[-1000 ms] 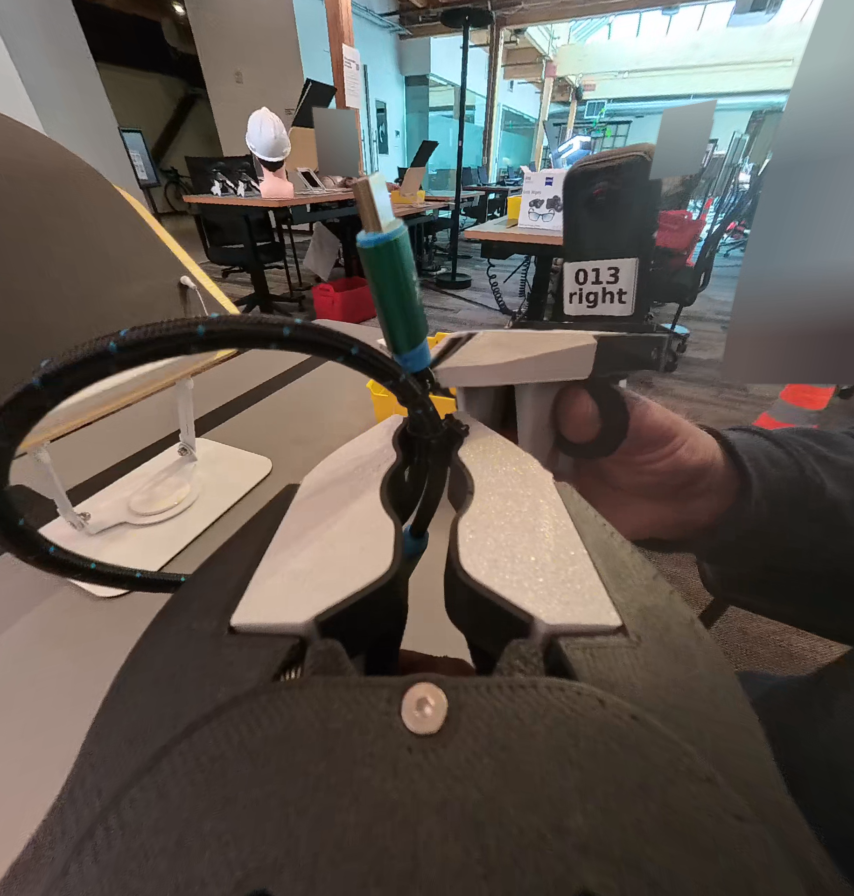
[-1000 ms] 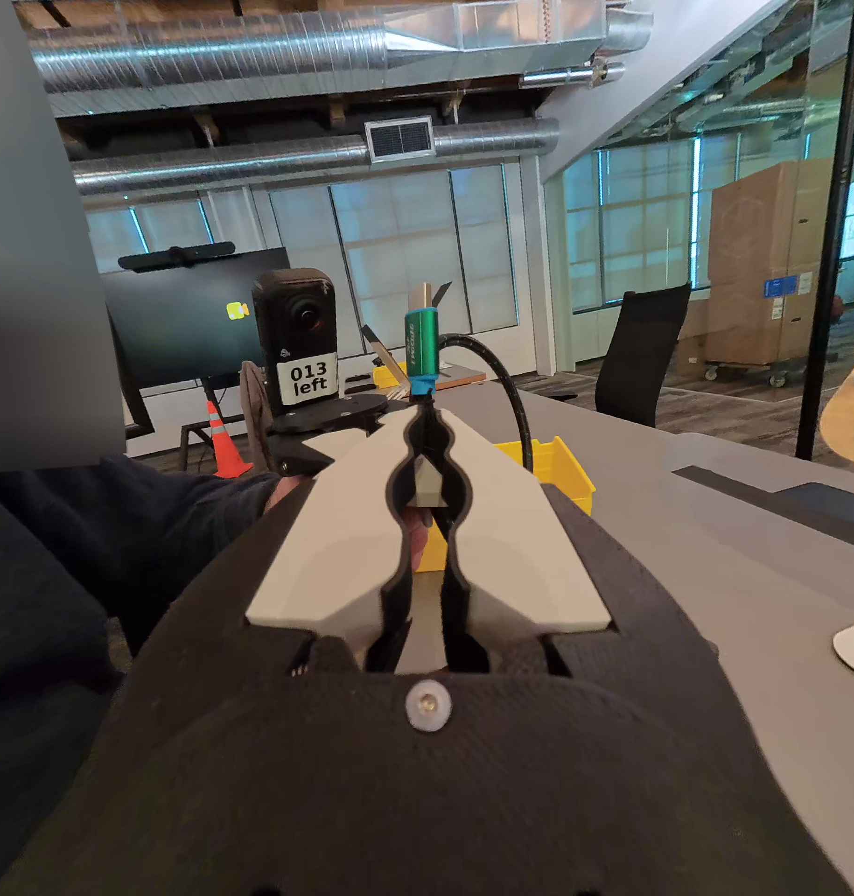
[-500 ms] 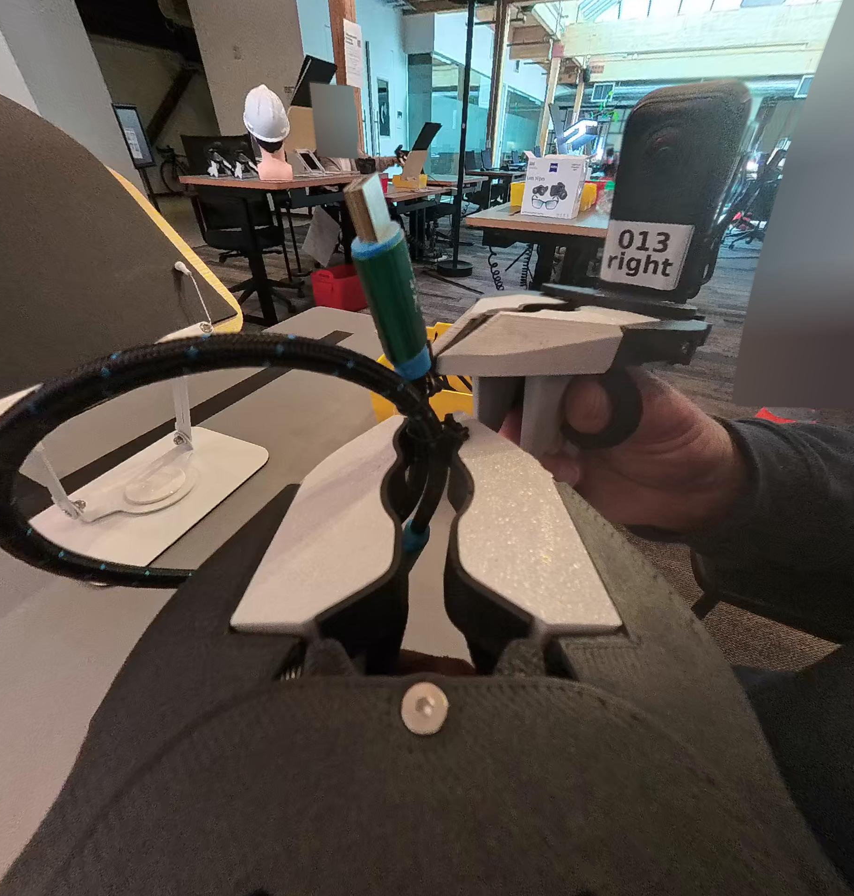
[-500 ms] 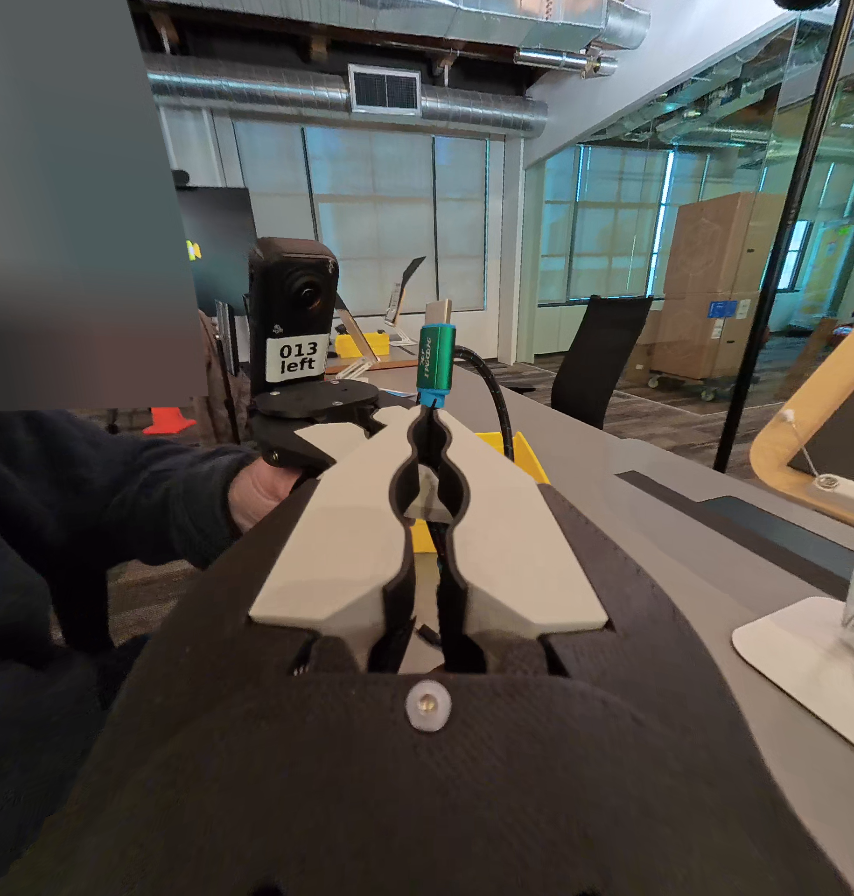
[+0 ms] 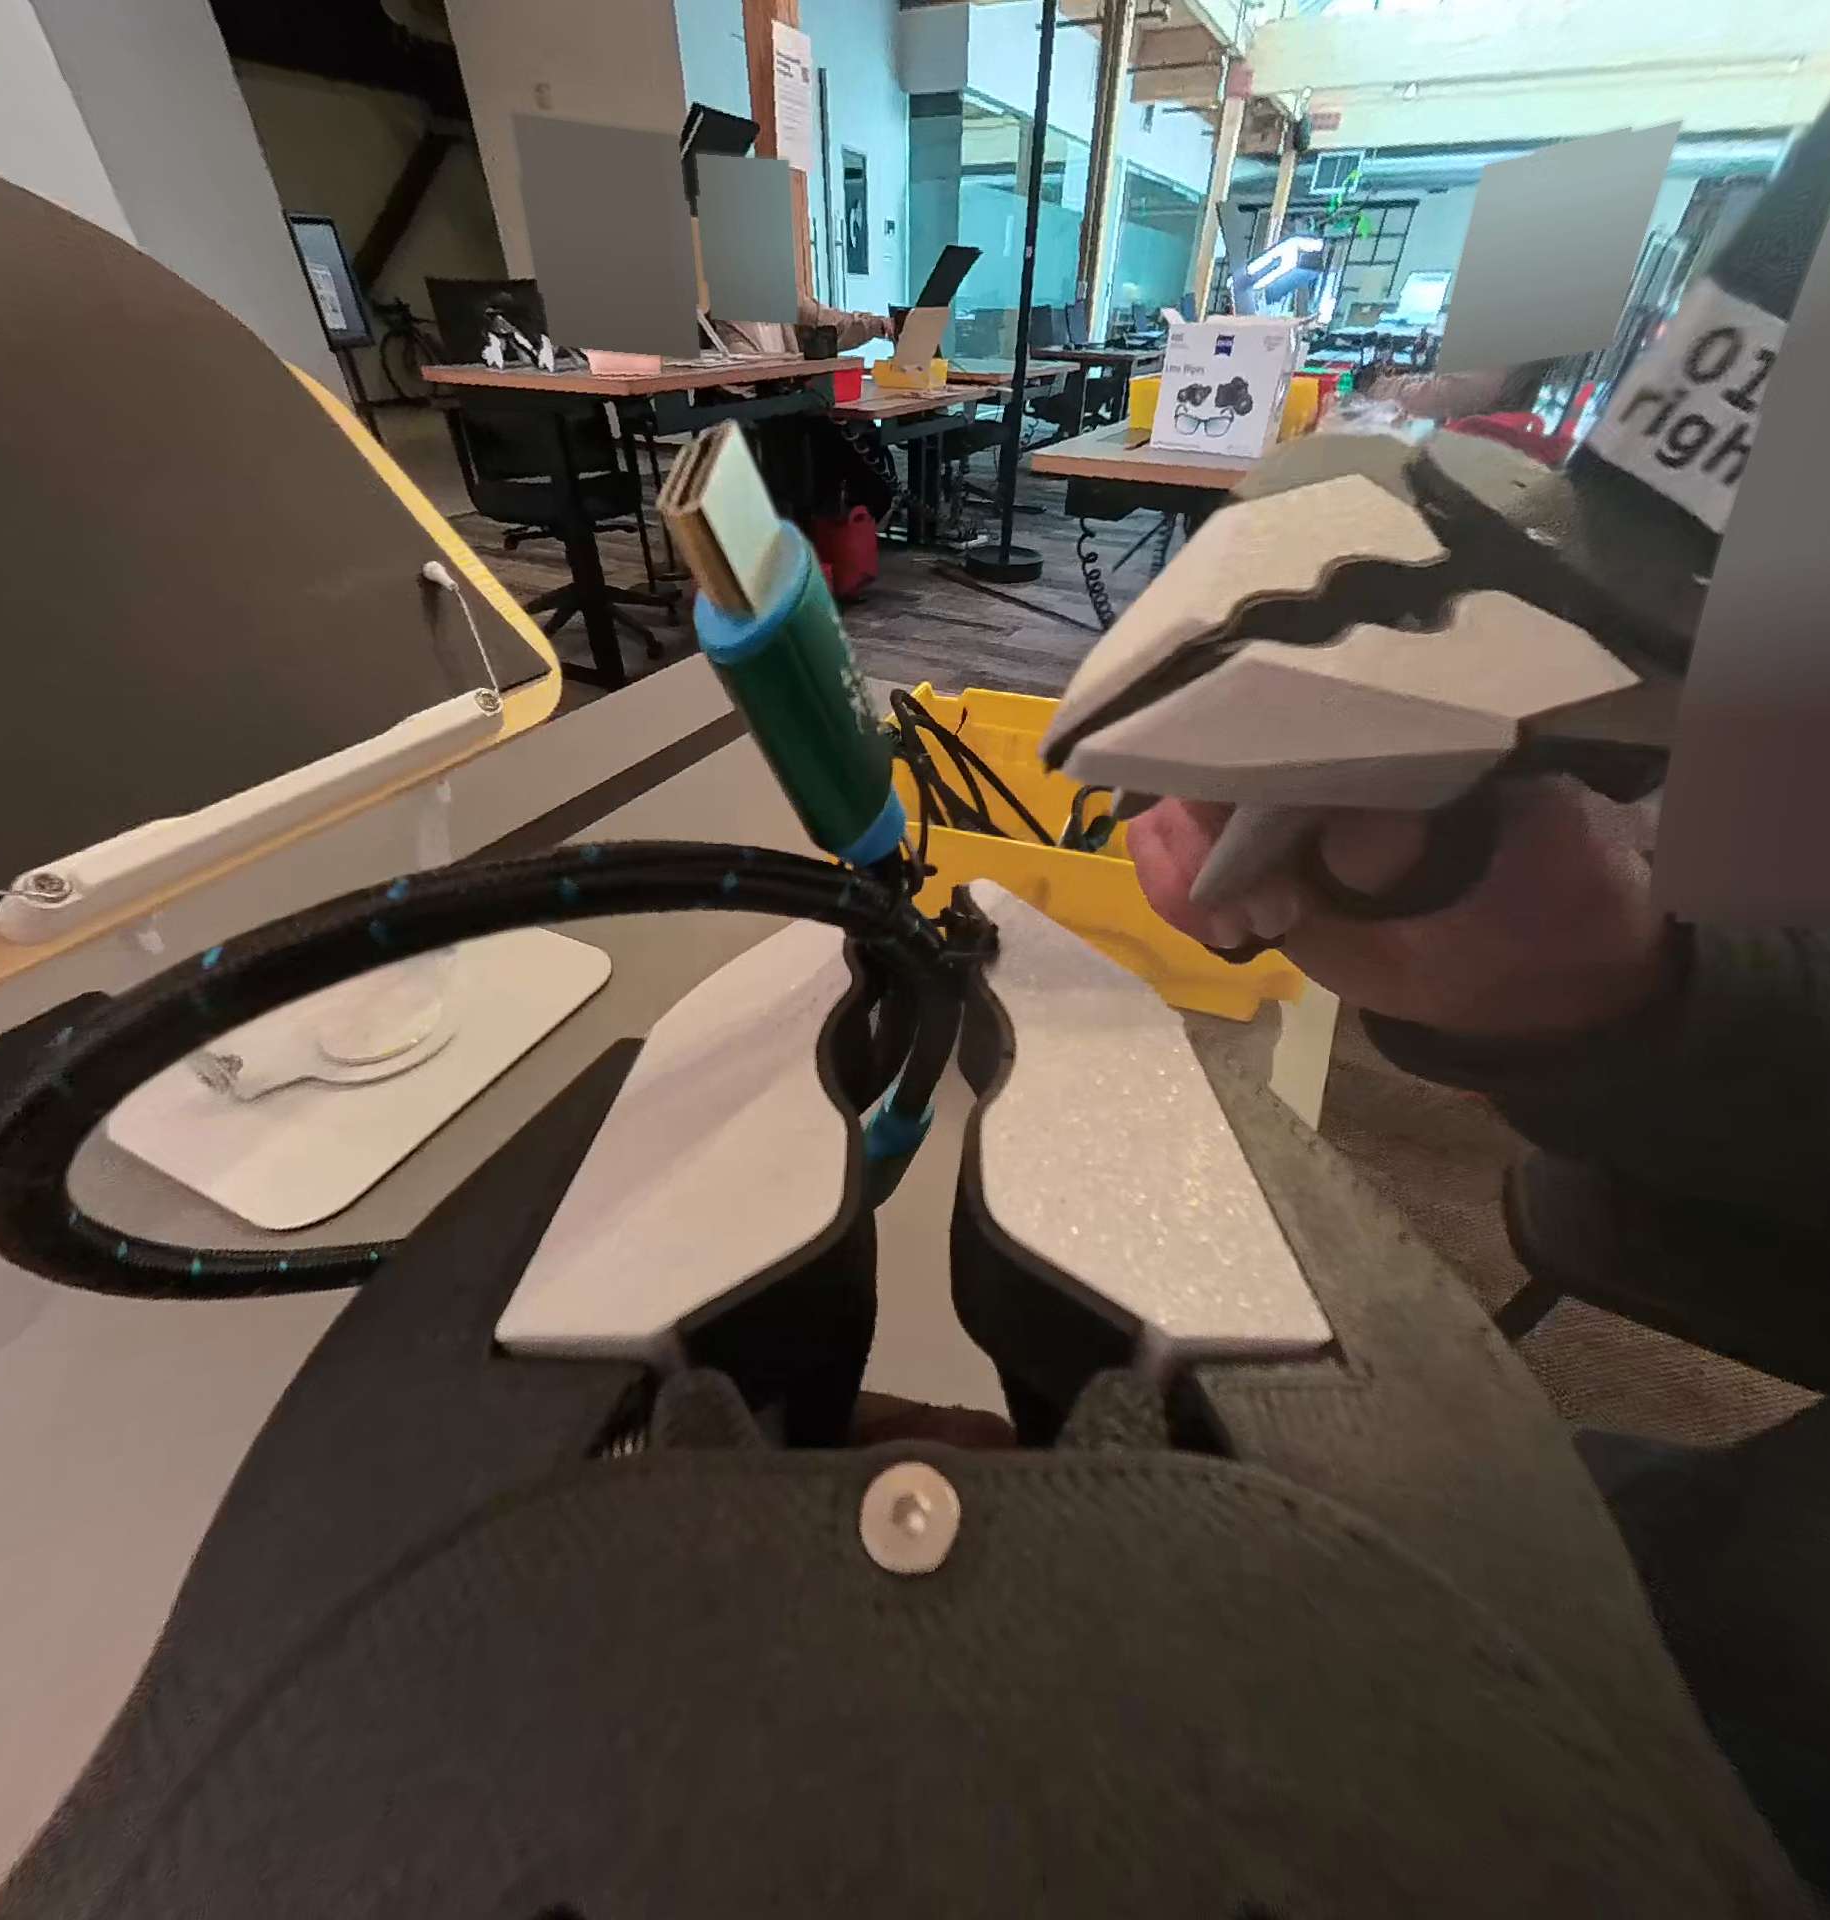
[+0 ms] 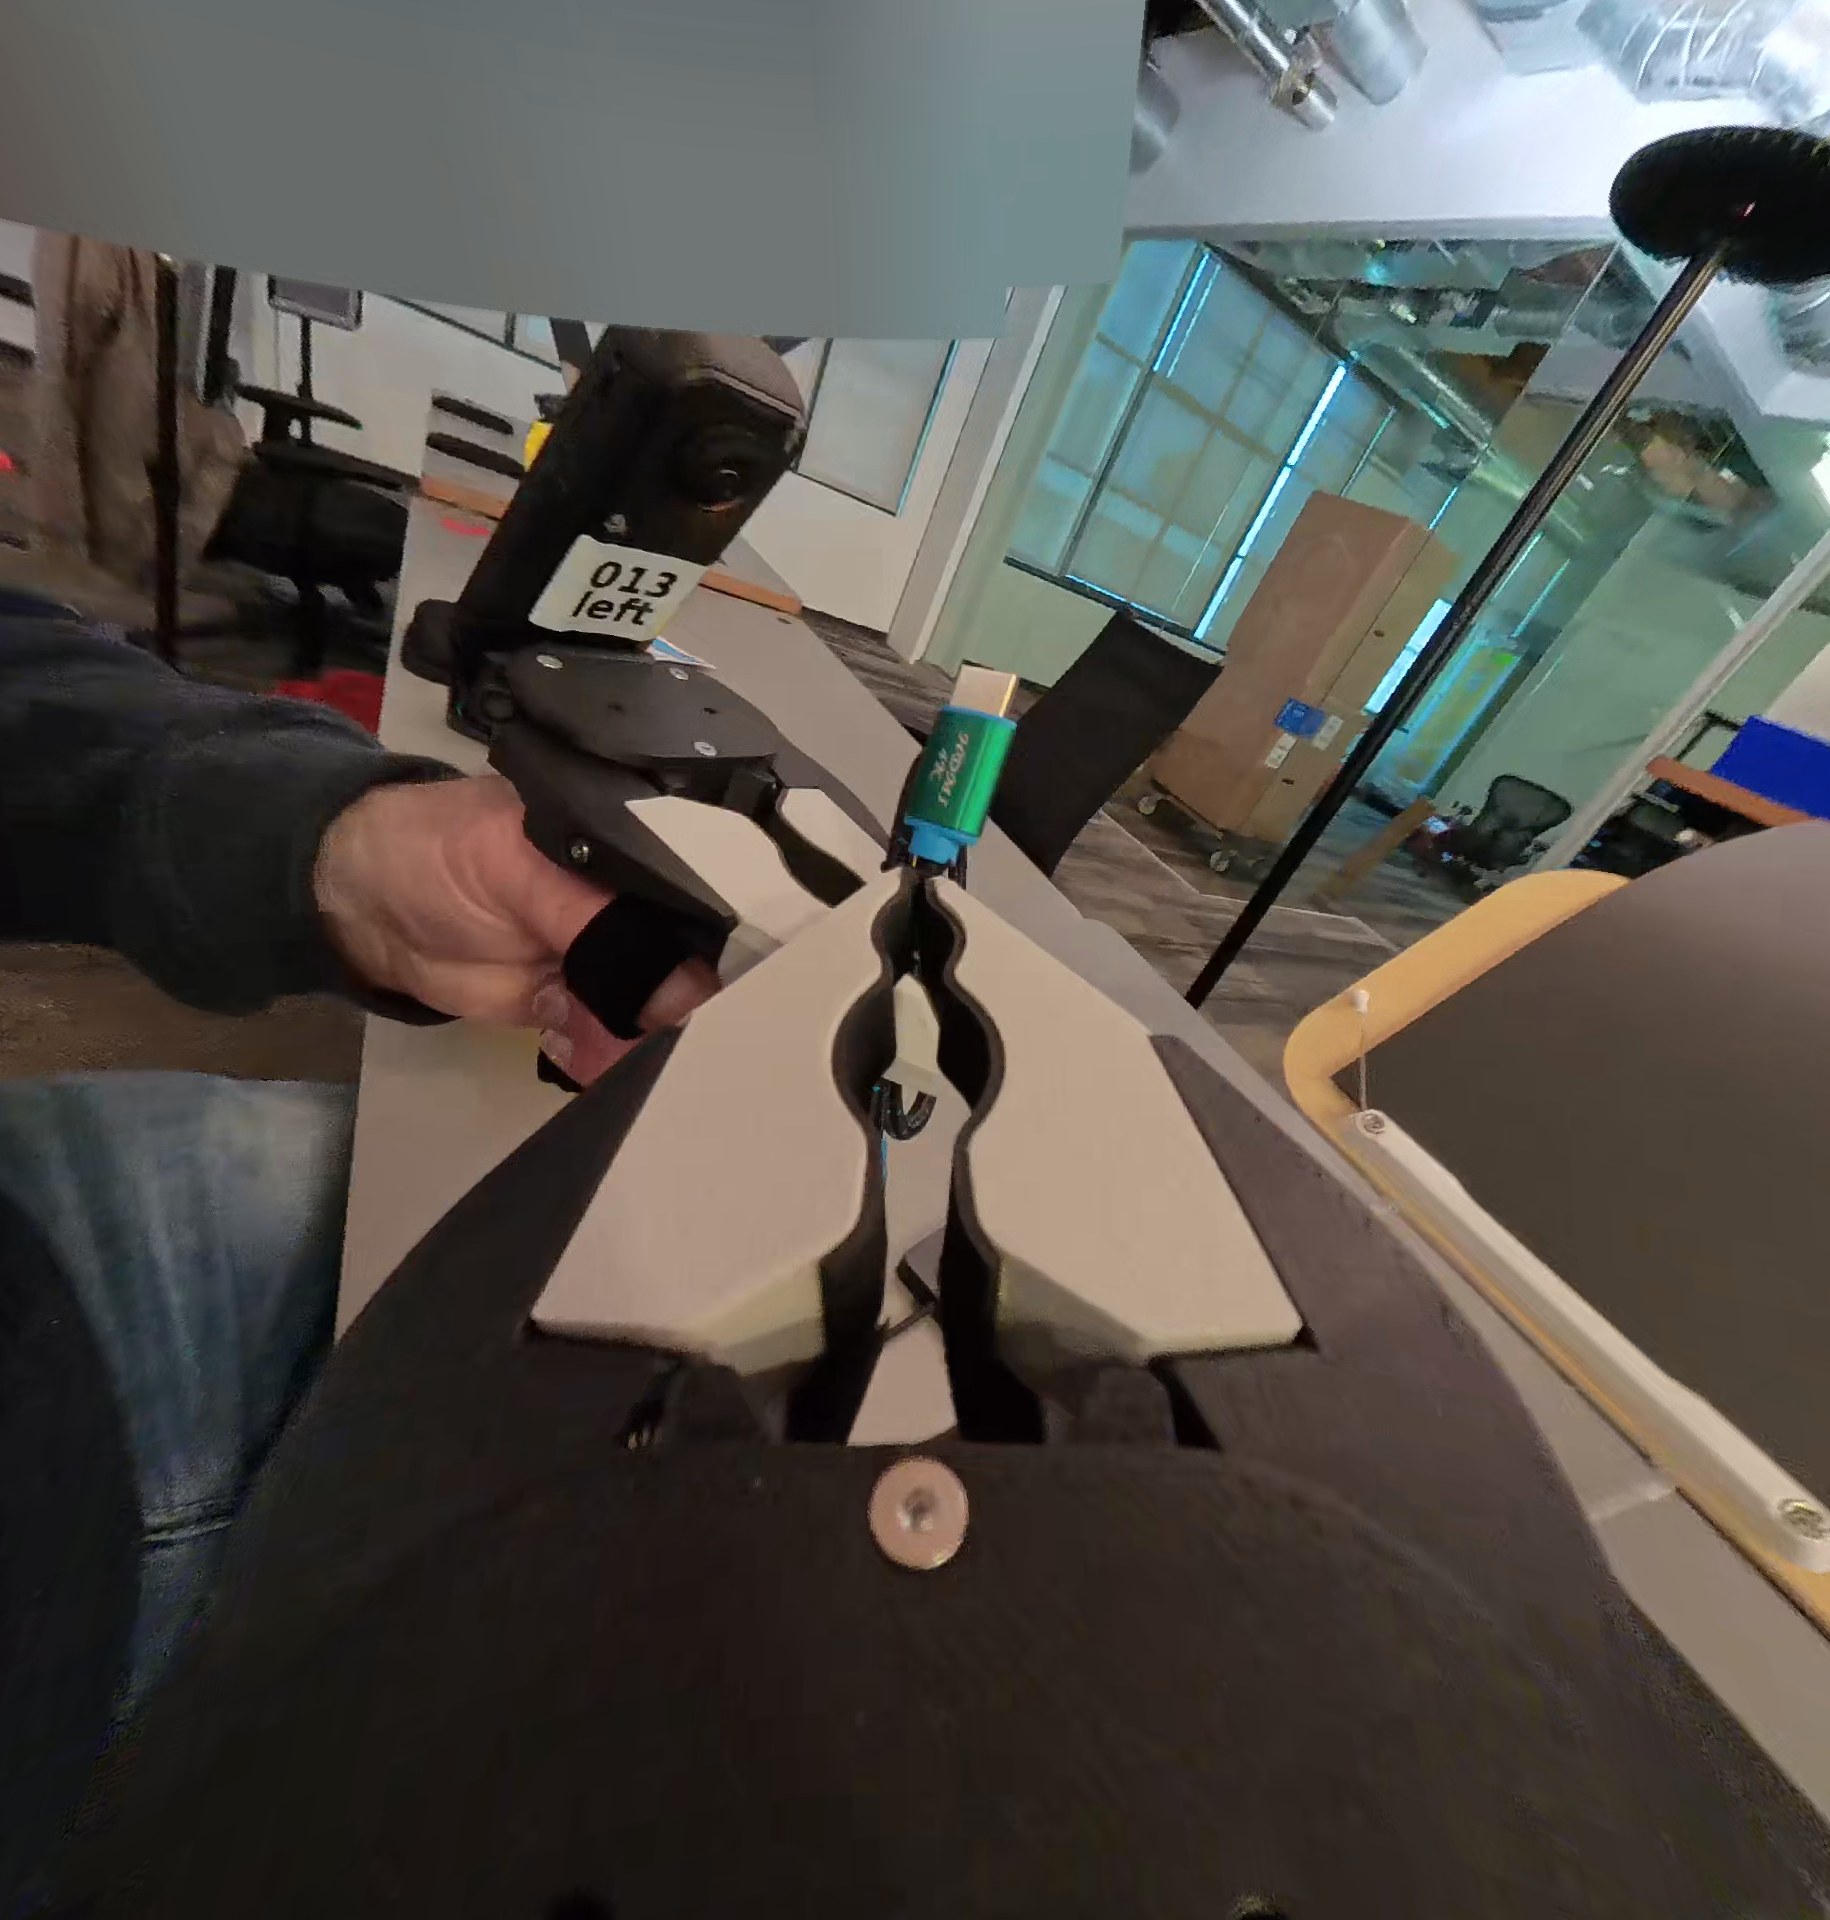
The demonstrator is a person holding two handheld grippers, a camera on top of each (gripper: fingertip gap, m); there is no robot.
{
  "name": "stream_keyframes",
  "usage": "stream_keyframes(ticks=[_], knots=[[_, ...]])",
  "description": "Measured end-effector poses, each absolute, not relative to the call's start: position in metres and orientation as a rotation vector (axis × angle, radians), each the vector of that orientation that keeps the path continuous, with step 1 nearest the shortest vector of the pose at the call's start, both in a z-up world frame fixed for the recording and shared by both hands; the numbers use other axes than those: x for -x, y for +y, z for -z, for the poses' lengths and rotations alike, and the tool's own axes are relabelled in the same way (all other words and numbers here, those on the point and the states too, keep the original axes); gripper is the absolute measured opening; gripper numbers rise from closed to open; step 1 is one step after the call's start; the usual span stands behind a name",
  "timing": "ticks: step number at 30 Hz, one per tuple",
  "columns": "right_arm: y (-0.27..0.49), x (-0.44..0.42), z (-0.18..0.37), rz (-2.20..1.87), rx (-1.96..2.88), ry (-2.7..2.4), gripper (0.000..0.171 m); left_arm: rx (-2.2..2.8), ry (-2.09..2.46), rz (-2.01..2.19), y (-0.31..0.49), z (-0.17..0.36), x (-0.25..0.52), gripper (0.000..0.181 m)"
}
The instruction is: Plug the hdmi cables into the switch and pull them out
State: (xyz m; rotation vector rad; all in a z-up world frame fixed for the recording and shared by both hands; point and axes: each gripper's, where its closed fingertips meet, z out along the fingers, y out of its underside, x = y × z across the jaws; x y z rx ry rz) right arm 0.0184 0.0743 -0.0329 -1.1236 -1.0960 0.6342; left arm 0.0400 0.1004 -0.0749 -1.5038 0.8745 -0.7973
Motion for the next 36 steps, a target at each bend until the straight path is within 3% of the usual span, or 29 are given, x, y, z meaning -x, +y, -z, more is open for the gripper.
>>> stream_keyframes(ticks=[1,2,6,11,21,31,36], knots=[[0.076,-0.018,0.033,-0.650,1.127,-1.086,0.000,1.507,0.882,0.792,0.100,0.076,-0.041,0.011],[0.078,-0.018,0.032,-0.661,1.126,-1.073,0.013,1.511,0.889,0.783,0.100,0.077,-0.041,0.011],[0.082,-0.012,0.036,-0.661,1.157,-1.083,0.014,1.510,0.915,0.741,0.099,0.080,-0.044,0.010],[0.080,-0.010,0.041,-0.719,1.169,-1.103,0.000,1.510,0.940,0.692,0.098,0.083,-0.046,0.011],[0.071,-0.012,0.042,-0.536,1.135,-1.195,0.000,1.502,0.873,0.789,0.095,0.076,-0.045,0.010],[0.082,-0.026,0.042,-0.802,1.235,-1.043,0.000,1.440,0.868,0.760,0.093,0.067,-0.044,0.009],[0.083,-0.022,0.051,-0.748,1.257,-1.091,0.000,1.472,0.870,0.757,0.098,0.073,-0.041,0.009]])
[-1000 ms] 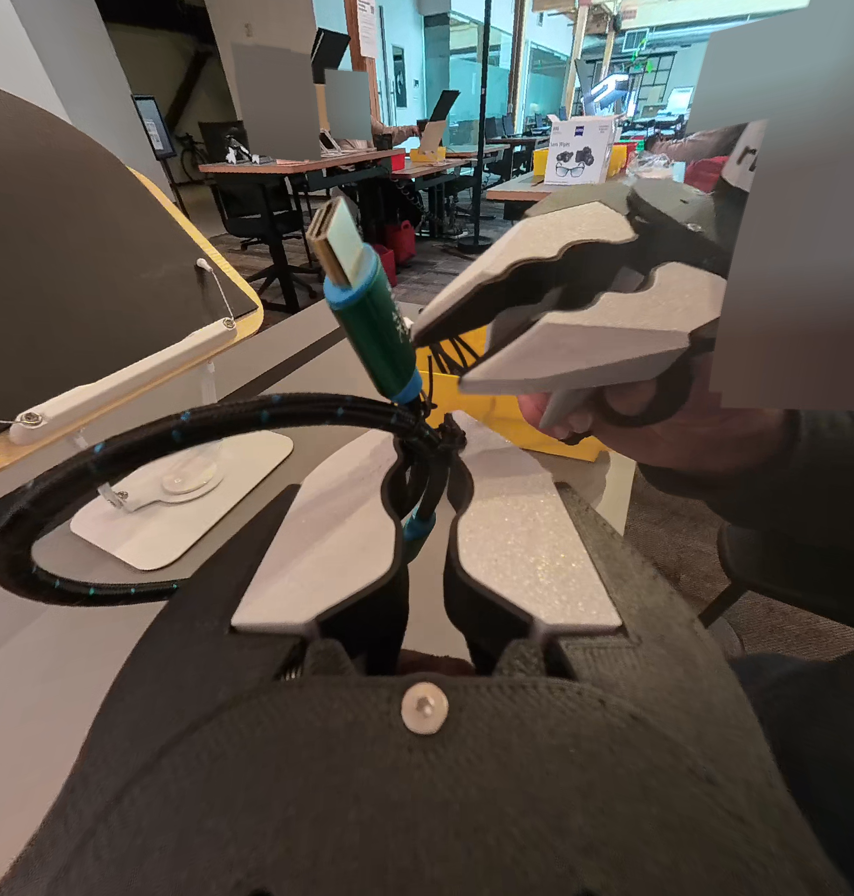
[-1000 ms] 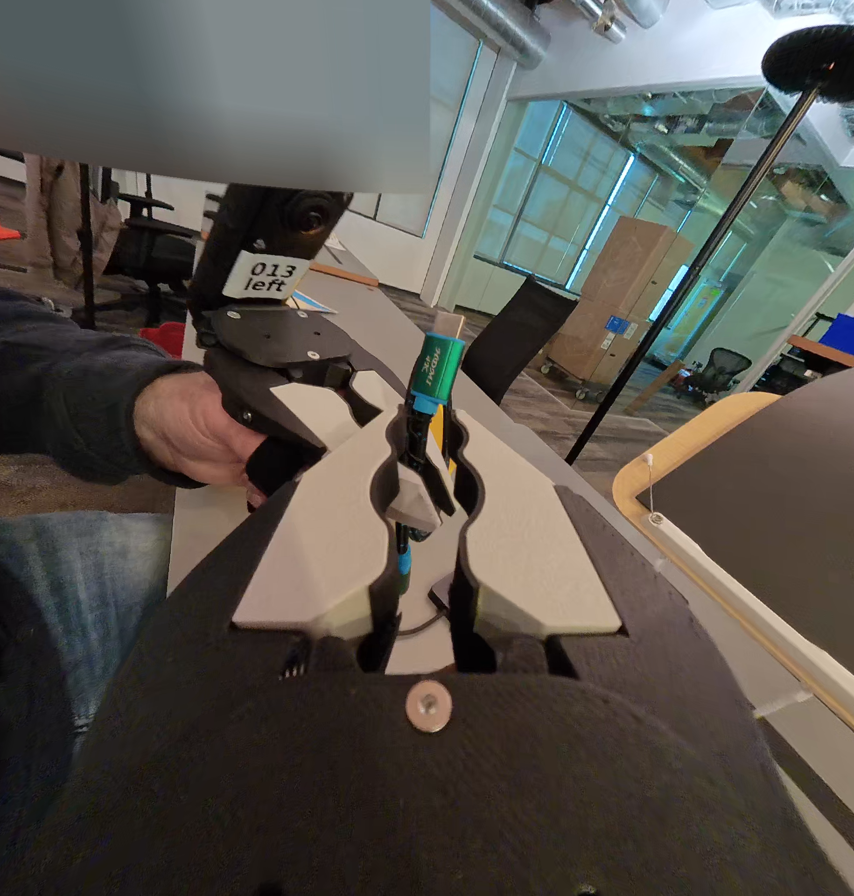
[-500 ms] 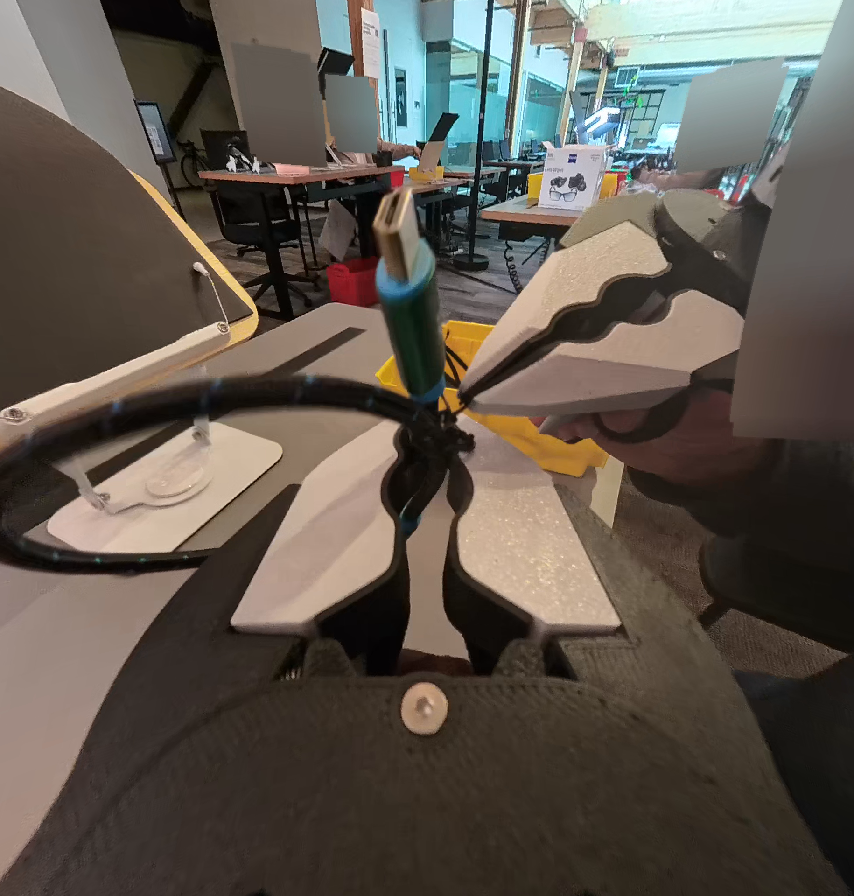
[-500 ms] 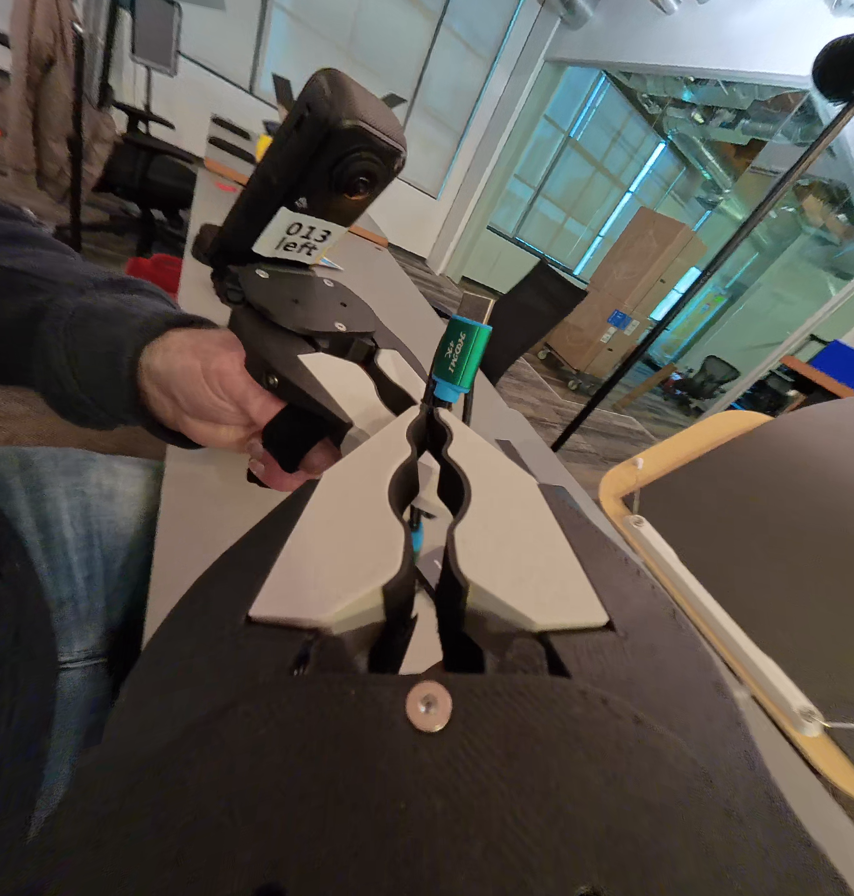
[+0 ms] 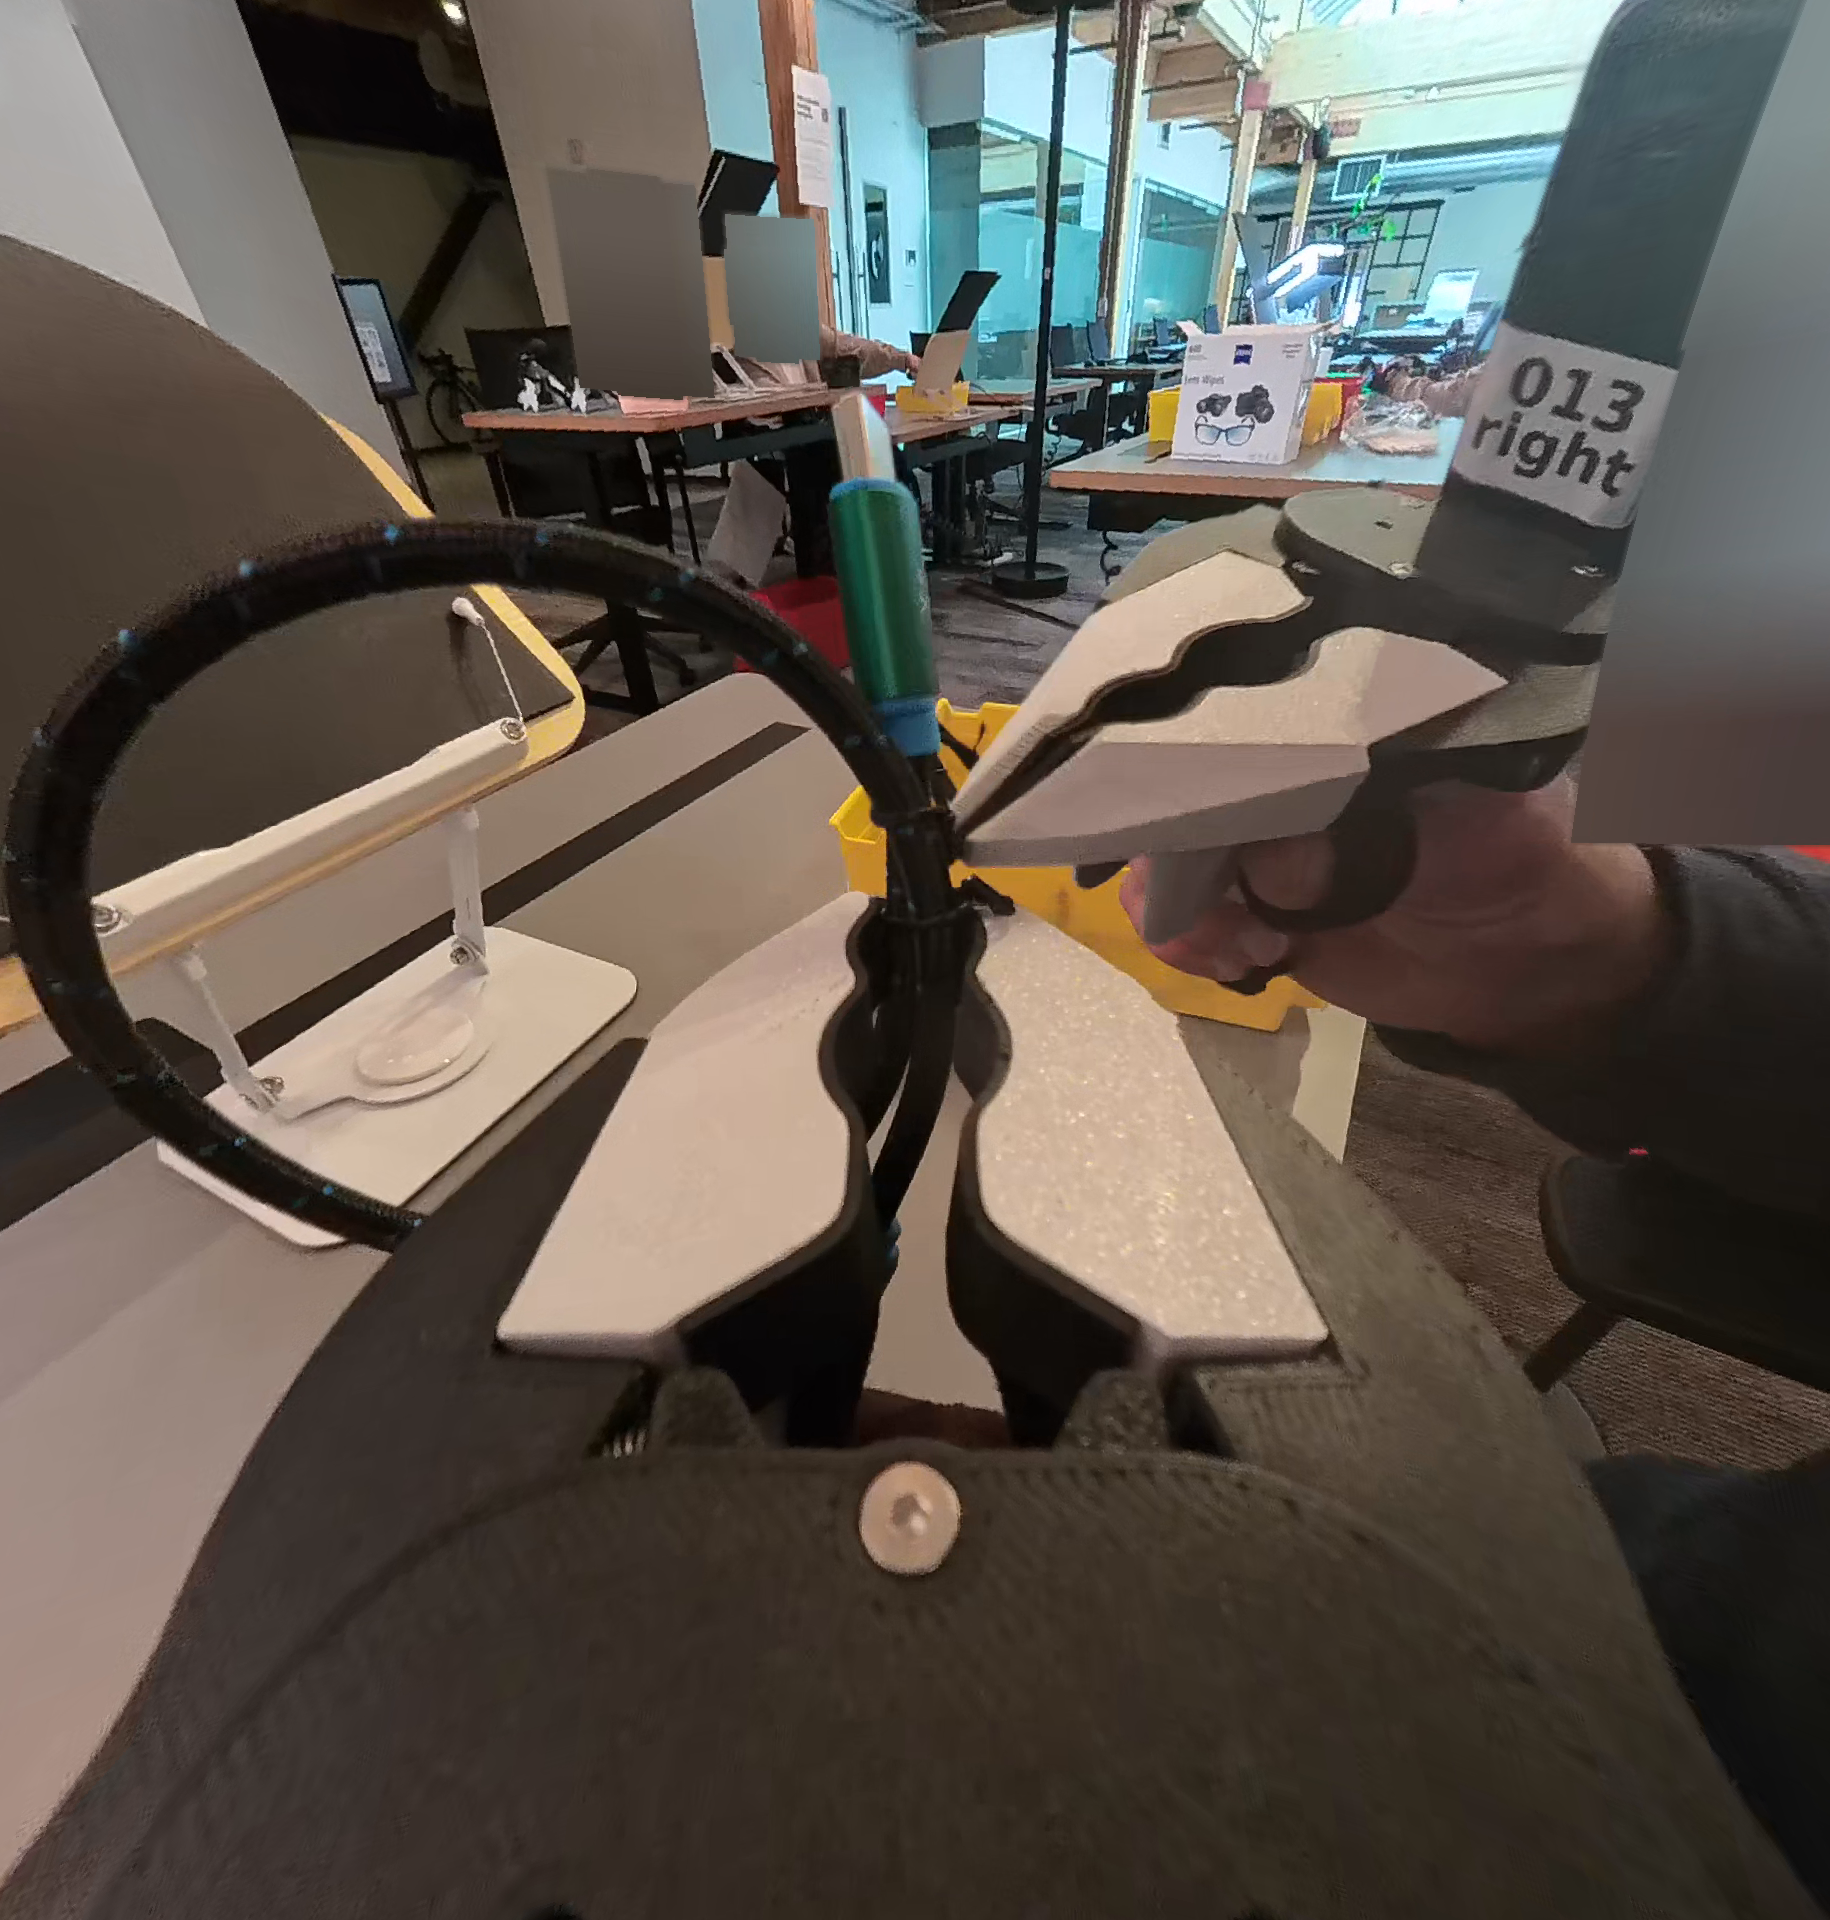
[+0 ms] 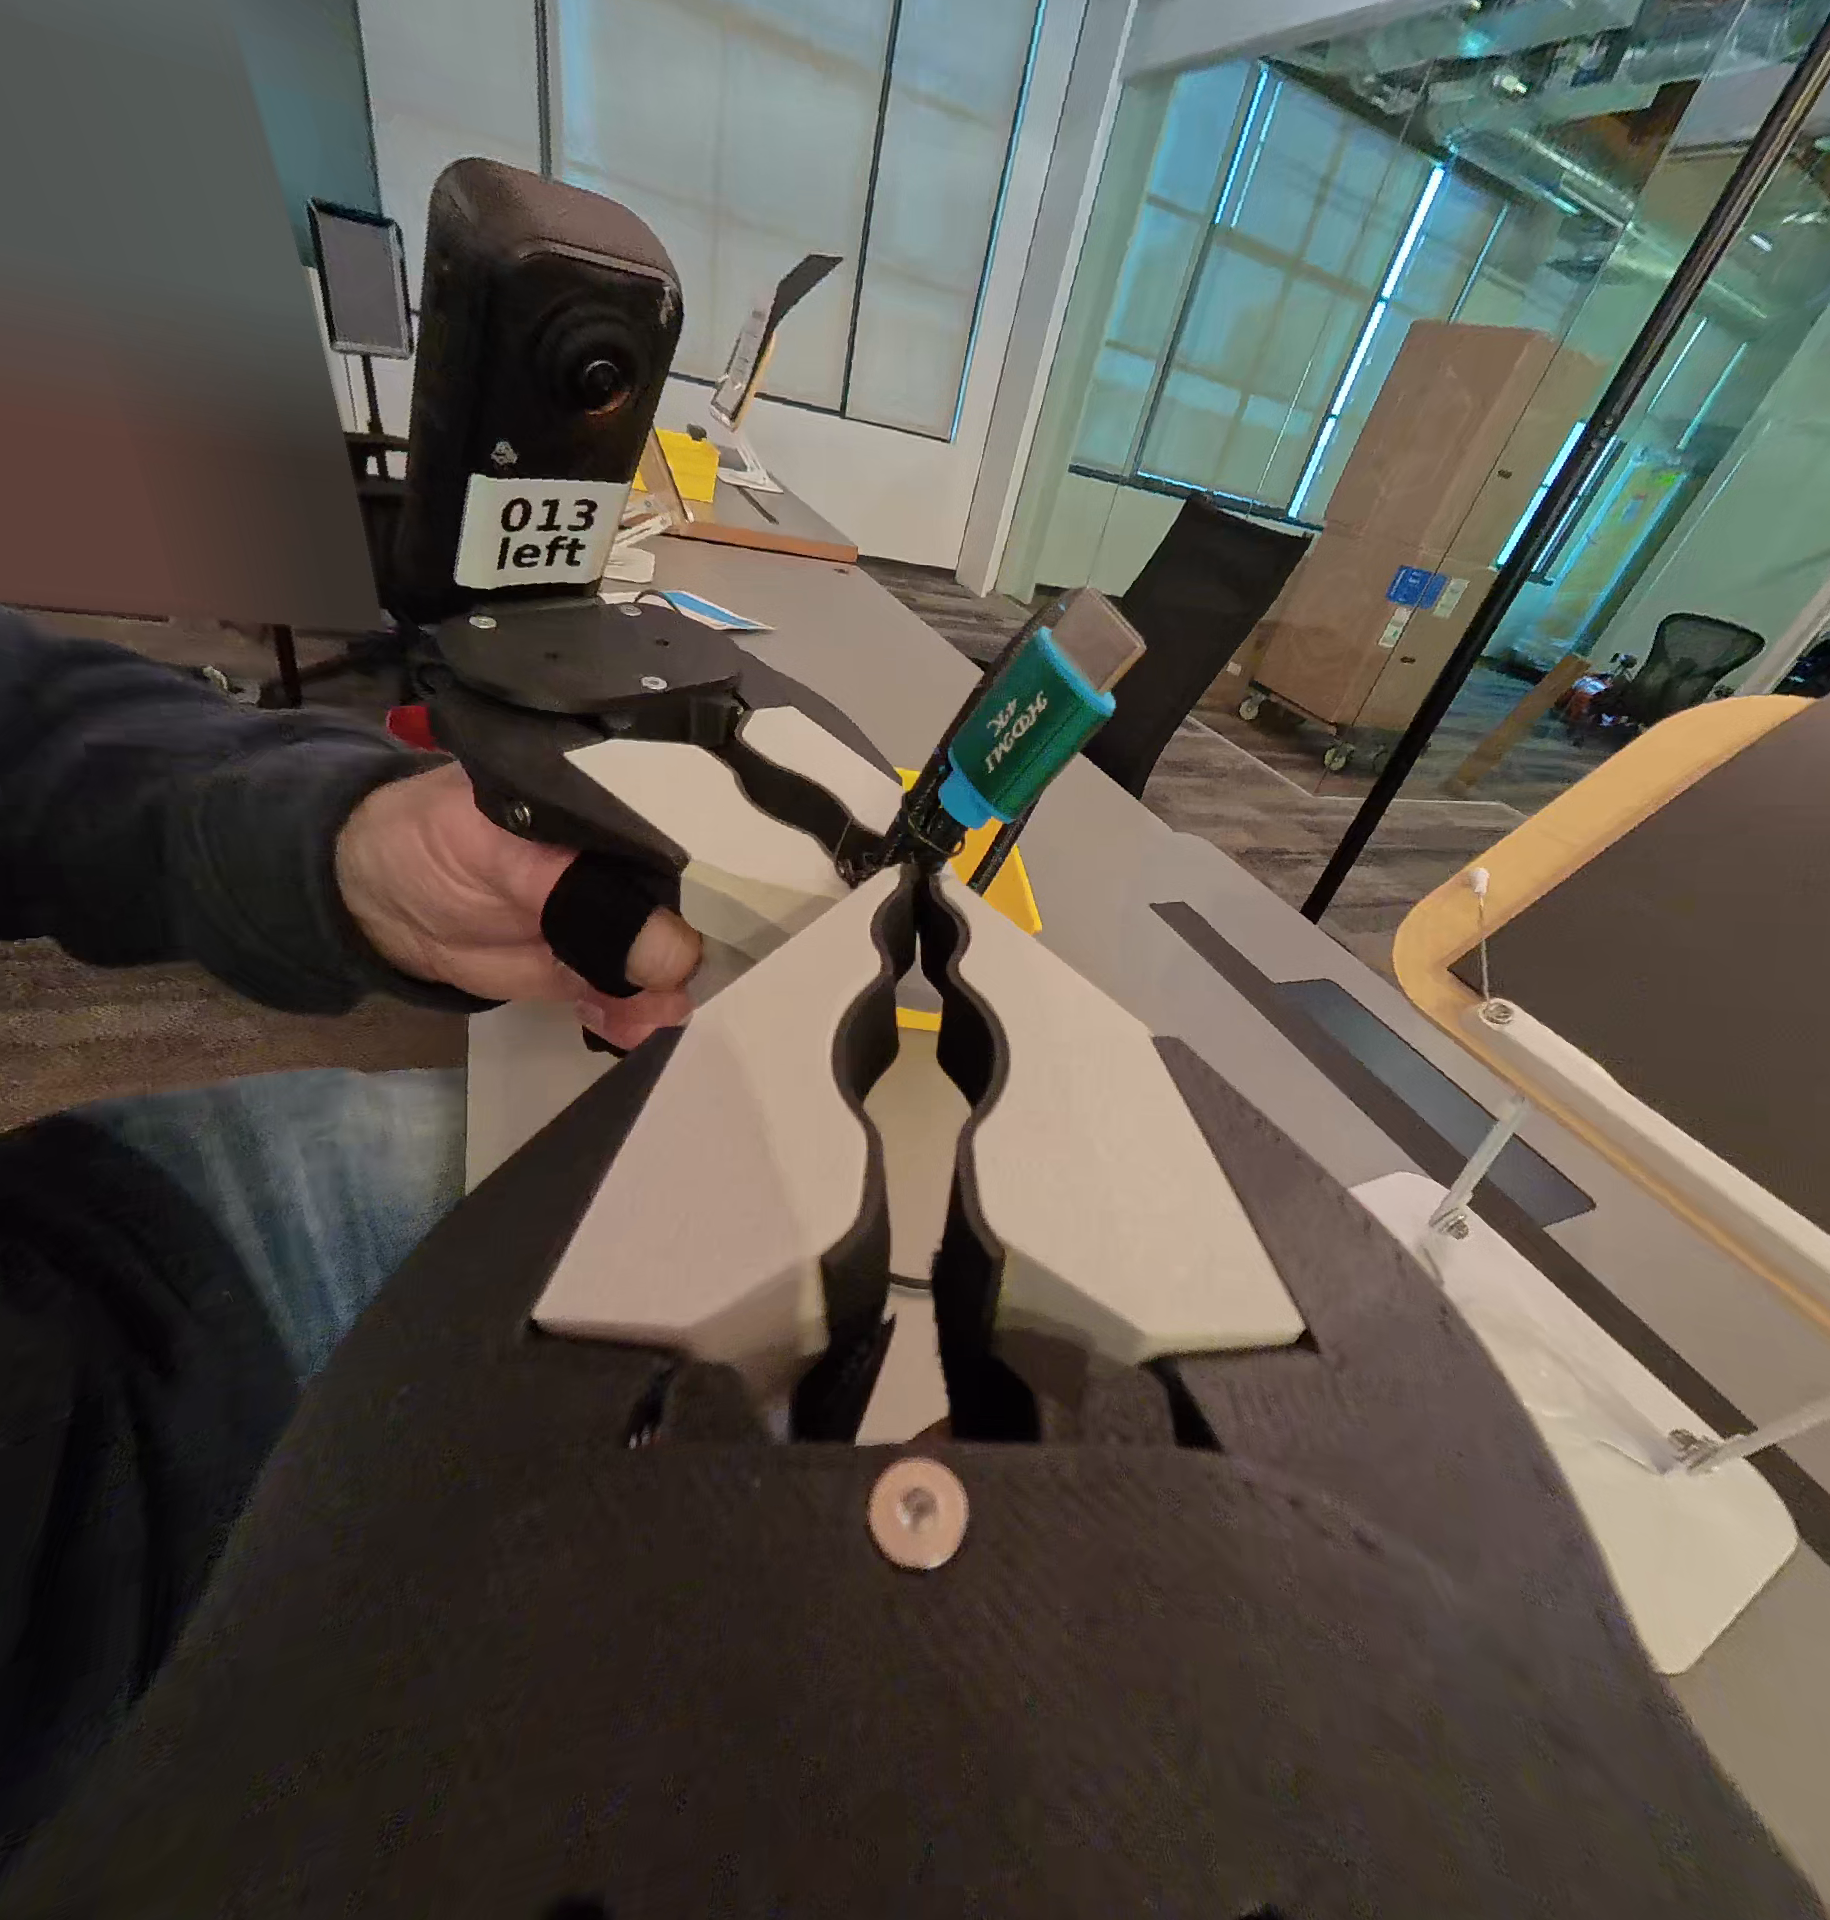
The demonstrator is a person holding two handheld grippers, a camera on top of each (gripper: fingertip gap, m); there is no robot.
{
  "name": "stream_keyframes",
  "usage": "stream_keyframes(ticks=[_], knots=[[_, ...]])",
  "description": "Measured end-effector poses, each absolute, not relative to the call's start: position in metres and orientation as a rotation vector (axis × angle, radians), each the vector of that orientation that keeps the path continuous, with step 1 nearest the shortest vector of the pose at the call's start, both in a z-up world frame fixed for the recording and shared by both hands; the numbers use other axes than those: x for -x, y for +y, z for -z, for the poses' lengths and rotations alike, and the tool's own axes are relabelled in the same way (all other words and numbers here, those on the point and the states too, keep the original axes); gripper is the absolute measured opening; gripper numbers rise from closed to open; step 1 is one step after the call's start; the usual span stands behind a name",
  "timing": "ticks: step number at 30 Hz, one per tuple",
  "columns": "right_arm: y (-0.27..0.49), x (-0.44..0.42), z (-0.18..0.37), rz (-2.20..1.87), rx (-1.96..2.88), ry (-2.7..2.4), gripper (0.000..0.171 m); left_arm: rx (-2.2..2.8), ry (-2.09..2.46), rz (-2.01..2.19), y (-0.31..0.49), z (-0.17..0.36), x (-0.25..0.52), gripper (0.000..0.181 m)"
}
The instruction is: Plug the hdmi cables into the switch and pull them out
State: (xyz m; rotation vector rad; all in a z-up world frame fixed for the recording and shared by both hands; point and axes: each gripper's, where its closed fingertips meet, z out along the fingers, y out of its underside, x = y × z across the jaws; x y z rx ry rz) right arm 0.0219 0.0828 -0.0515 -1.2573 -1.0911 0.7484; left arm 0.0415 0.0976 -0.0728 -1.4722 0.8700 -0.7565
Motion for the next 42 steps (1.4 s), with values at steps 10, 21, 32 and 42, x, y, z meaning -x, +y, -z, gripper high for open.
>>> stream_keyframes(ticks=[10,21,32,42], knots=[[0.078,-0.023,0.046,-0.835,1.256,-1.047,0.000,1.443,0.886,0.672,0.098,0.070,-0.041,0.009],[0.078,-0.021,0.045,-0.242,1.095,-1.202,0.013,1.500,0.913,0.705,0.098,0.072,-0.042,0.007],[0.083,-0.017,0.056,0.358,0.841,-1.449,0.007,1.622,1.009,0.696,0.098,0.087,-0.042,0.007],[0.090,-0.013,0.072,0.411,0.796,-1.586,0.001,1.671,1.145,0.489,0.104,0.101,-0.033,0.006]])
